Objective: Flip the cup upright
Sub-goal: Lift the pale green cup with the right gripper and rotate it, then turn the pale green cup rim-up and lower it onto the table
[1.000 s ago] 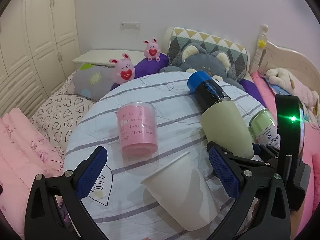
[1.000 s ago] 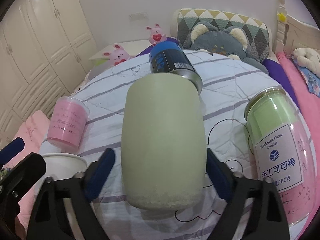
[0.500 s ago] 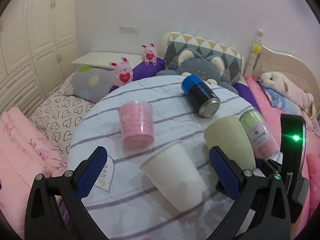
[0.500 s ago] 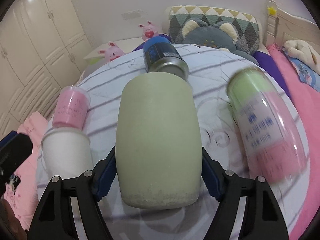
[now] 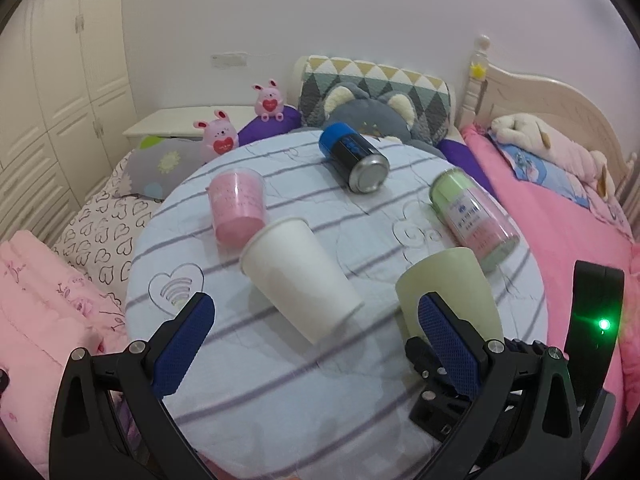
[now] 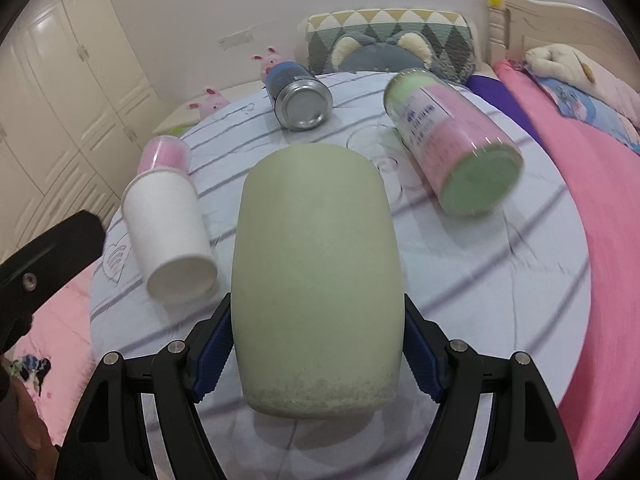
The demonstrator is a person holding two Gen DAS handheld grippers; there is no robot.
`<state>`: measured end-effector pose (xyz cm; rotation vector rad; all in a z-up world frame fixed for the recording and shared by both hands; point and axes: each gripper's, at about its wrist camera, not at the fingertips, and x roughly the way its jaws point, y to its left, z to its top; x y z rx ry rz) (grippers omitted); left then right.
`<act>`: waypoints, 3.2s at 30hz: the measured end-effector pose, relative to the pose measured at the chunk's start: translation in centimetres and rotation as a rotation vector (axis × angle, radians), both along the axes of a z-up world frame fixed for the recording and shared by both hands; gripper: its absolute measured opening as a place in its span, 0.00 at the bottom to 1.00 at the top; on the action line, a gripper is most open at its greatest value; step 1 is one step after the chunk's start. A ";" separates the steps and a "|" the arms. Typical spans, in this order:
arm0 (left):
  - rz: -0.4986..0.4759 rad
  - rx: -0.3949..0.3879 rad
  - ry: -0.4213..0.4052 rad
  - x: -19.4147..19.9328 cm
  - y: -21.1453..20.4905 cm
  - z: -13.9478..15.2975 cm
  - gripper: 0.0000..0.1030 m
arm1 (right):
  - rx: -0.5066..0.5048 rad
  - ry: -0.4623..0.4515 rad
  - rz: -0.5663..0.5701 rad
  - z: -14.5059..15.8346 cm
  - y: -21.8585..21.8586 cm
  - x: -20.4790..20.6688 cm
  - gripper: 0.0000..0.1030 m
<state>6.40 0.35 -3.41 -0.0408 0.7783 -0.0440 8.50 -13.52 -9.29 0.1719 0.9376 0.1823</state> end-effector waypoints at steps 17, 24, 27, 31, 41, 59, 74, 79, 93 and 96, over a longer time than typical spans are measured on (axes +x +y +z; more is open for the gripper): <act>-0.006 0.042 0.041 -1.7 -1.7 -0.2 1.00 | 0.132 -0.068 0.021 -0.8 -0.7 -2.7 0.79; -0.014 0.045 0.040 -1.7 -3.1 0.1 1.00 | 0.118 -0.086 0.021 -0.2 -1.6 -3.6 0.80; -0.029 0.034 0.056 -1.4 -4.2 0.1 1.00 | 0.120 -0.100 0.030 0.1 -2.4 -4.1 0.80; -0.054 0.023 0.075 -1.0 -6.0 0.1 1.00 | 0.122 -0.124 0.043 0.7 -3.4 -4.7 0.80; -0.044 -0.008 0.198 0.9 -9.0 -1.8 1.00 | 0.115 -0.138 0.110 0.6 -5.9 -5.1 0.80; -0.032 -0.053 0.309 4.4 -9.1 -4.7 0.89 | 0.154 -0.122 0.176 -0.8 -7.7 -3.4 0.80; -0.018 -0.048 0.167 4.4 -8.2 -3.2 0.79 | 0.131 -0.116 0.208 -1.0 -7.6 -3.2 0.80; -0.005 -0.043 0.079 4.1 -7.8 -1.6 0.79 | 0.109 -0.108 0.232 -1.0 -6.6 -2.8 0.80; 0.006 -0.029 -0.006 2.3 -7.3 -1.1 0.79 | 0.096 -0.087 0.229 -2.6 -5.6 -1.1 0.80; 0.008 -0.018 -0.016 2.0 -7.3 -1.0 0.79 | 0.082 -0.096 0.228 -2.7 -5.2 -0.7 0.80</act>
